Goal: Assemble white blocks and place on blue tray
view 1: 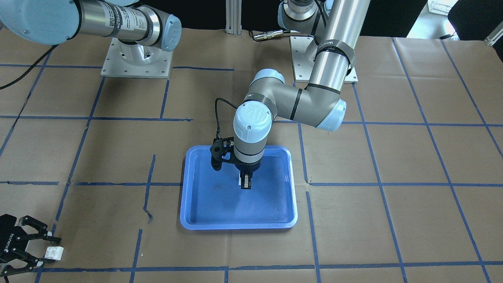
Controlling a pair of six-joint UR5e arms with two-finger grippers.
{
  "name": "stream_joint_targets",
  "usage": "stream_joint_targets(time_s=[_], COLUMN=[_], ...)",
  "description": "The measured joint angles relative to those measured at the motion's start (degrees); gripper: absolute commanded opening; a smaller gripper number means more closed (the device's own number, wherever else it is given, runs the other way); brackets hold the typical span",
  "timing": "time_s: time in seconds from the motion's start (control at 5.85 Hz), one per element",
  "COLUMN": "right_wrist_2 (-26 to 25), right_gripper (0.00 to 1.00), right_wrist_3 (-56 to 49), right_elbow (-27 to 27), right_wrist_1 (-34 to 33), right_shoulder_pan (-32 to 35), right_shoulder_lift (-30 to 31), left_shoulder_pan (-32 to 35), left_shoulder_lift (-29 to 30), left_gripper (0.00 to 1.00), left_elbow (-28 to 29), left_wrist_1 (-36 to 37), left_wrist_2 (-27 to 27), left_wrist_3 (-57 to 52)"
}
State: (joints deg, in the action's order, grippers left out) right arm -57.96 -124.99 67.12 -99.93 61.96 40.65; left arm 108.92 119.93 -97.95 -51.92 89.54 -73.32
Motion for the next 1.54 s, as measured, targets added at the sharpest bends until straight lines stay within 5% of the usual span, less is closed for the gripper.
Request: stream_joint_targets(time_s=[0.17, 0.51, 0.85, 1.54], right_wrist_2=[-0.01, 0.04, 0.0, 2.18], right_gripper=[0.24, 0.24, 0.24, 0.24], right_wrist_3=[-0.03, 0.46, 0.9, 1.81], right_elbow=[-0.04, -0.04, 0.34, 8.21], right_wrist_1=[0.0, 0.19, 3.65, 10.37], right_shoulder_pan=[0.0, 0.09, 1.05, 9.83], right_shoulder_lift=[0.15, 1.58, 6.25, 17.19], left_shoulder_pan=[-0.05, -1.1, -2.41, -7.73], left_shoulder_lift=[0.37, 0.29, -4.66, -24.46], left_gripper=[0.98, 0.99, 0.99, 0.99], left_elbow=[0.0, 0.02, 1.74, 10.65], left_wrist_1=[0.37, 0.14, -7.39, -42.58], left_wrist_2=[0.02, 0.0, -0.48, -2.71], left_wrist_3=[0.91, 1.69, 1.72, 3.77])
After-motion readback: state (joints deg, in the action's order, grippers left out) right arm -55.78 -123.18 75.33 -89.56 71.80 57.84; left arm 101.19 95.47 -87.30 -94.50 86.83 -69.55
